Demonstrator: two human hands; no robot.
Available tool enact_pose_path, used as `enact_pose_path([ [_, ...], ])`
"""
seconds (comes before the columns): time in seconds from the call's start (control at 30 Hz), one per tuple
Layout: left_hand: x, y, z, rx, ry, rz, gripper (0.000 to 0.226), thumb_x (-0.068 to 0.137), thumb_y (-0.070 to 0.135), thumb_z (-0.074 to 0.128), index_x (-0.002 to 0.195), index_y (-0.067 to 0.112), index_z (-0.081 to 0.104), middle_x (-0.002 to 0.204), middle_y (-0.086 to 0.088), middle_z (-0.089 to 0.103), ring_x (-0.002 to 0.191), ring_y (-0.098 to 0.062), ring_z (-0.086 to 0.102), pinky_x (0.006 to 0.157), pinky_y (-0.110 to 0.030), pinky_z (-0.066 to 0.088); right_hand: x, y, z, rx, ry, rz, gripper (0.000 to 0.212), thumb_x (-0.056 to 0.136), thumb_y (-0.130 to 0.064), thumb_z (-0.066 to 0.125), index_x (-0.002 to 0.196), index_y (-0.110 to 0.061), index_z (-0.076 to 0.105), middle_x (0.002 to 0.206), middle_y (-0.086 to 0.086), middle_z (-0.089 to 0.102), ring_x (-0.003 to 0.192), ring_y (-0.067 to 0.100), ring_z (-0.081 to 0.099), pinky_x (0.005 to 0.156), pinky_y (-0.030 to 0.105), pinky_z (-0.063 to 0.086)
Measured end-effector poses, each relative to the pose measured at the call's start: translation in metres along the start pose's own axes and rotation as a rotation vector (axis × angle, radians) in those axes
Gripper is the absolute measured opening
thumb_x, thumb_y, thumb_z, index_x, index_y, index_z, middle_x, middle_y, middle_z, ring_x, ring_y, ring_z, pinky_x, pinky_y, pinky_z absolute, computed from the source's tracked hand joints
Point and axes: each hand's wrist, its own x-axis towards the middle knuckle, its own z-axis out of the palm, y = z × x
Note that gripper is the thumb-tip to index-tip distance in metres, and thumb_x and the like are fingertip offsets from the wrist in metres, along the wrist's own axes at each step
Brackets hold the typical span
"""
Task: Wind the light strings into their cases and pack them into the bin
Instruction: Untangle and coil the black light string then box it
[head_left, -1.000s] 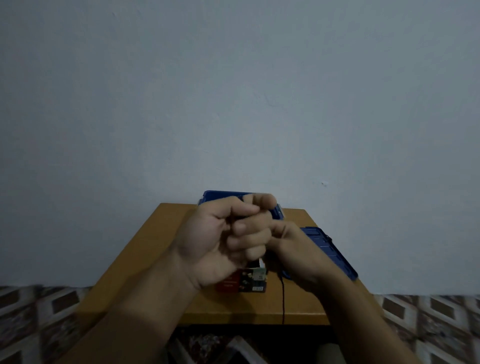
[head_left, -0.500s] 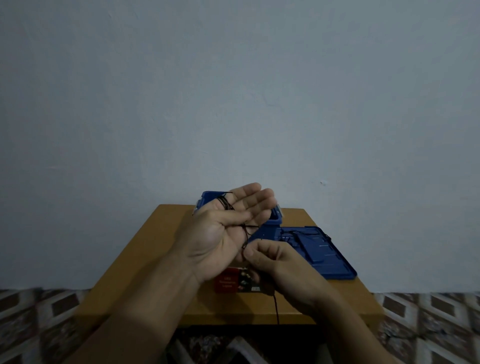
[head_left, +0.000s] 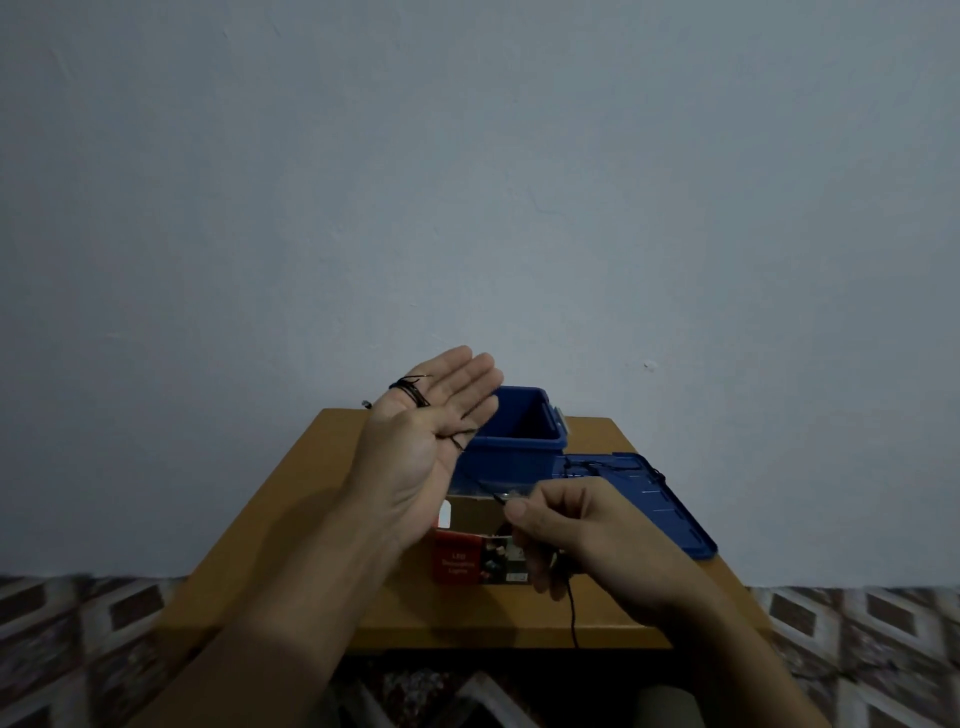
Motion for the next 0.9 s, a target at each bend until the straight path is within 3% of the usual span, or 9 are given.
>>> enact_pose_path([
  [0.07,0.001,-0.002,-0.001,0.115,0.039,0.029,0.048,0.093,-0.023,0.032,0.121,0.003,0.061,0.114,-0.014,0.072,0.101,-0.022,0.073,0.083,-0.028,0.06,-0.001,-0.003,-0.004,0.005,0.043,-0.017,0.034,0.093,-0.04,0.063,0.074,-0.011,0.058,0.064,0.005,0.063,0.057,0.021,0.057,0.054,0.031,0.045],
  [0.23,0.002,-0.008,-0.003,0.311,0.096,0.039,0.038,0.099,-0.016,0.035,0.112,0.005,0.063,0.109,-0.015,0.073,0.098,-0.023,0.073,0.087,-0.03,0.058,-0.002,-0.012,-0.01,-0.043,0.079,-0.044,0.039,0.092,-0.04,0.065,0.065,-0.014,0.053,0.054,0.001,0.047,0.046,0.013,0.037,0.046,0.024,0.031],
  [0.33,0.005,-0.007,-0.001,0.259,0.149,0.061,0.037,0.099,-0.016,0.035,0.106,0.006,0.064,0.102,-0.013,0.072,0.089,-0.02,0.072,0.082,-0.029,0.058,-0.003,-0.015,-0.006,-0.228,0.039,-0.078,0.04,0.095,-0.036,0.064,0.062,-0.017,0.052,0.051,-0.007,0.047,0.046,0.007,0.041,0.051,0.017,0.038],
  [0.4,0.007,-0.007,-0.001,0.313,0.153,0.05,0.037,0.099,-0.015,0.035,0.103,0.007,0.064,0.096,-0.011,0.072,0.082,-0.017,0.071,0.076,-0.027,0.058,-0.004,-0.018,-0.003,-0.277,0.04,-0.098,0.041,0.095,-0.038,0.064,0.063,-0.018,0.052,0.051,-0.008,0.048,0.048,0.007,0.042,0.053,0.02,0.038],
  [0.53,0.0,-0.006,-0.001,0.703,0.016,-0.06,0.033,0.1,-0.011,0.037,0.094,0.007,0.064,0.083,-0.009,0.068,0.061,-0.009,0.063,0.06,-0.02,0.055,-0.007,-0.033,-0.007,-0.272,0.008,-0.115,0.039,0.096,-0.033,0.065,0.063,-0.017,0.051,0.049,-0.01,0.046,0.045,0.005,0.04,0.05,0.018,0.035],
  [0.63,-0.003,-0.002,0.007,0.866,-0.12,-0.245,0.028,0.102,-0.008,0.035,0.1,-0.002,0.062,0.082,-0.012,0.064,0.054,-0.011,0.052,0.055,-0.017,0.046,-0.009,-0.048,-0.009,-0.248,0.03,-0.158,0.036,0.097,-0.025,0.063,0.065,-0.013,0.052,0.048,-0.01,0.044,0.042,0.002,0.038,0.046,0.014,0.034],
  [0.7,-0.007,-0.001,0.009,0.865,-0.203,-0.368,0.031,0.103,-0.009,0.032,0.103,-0.004,0.062,0.086,-0.02,0.062,0.049,-0.008,0.047,0.047,-0.013,0.039,-0.008,-0.057,-0.011,-0.211,0.101,-0.192,0.036,0.097,-0.022,0.062,0.065,-0.011,0.051,0.047,-0.009,0.043,0.04,0.003,0.035,0.043,0.013,0.032],
  [0.77,-0.01,-0.003,0.006,0.797,-0.24,-0.346,0.032,0.102,-0.005,0.032,0.093,-0.002,0.062,0.073,-0.014,0.059,0.043,-0.01,0.046,0.042,-0.017,0.038,-0.006,-0.063,-0.014,-0.154,0.152,-0.222,0.035,0.097,-0.021,0.062,0.065,-0.01,0.051,0.049,-0.005,0.046,0.042,0.007,0.036,0.043,0.019,0.033],
  [0.9,-0.019,-0.002,-0.006,0.496,-0.384,-0.391,0.026,0.098,0.011,0.035,0.091,0.002,0.059,0.053,-0.003,0.04,0.04,-0.011,0.028,0.039,-0.023,0.026,-0.002,-0.069,-0.017,-0.103,0.22,-0.282,0.032,0.097,-0.02,0.061,0.069,-0.006,0.054,0.053,0.002,0.048,0.047,0.016,0.04,0.045,0.025,0.034],
])
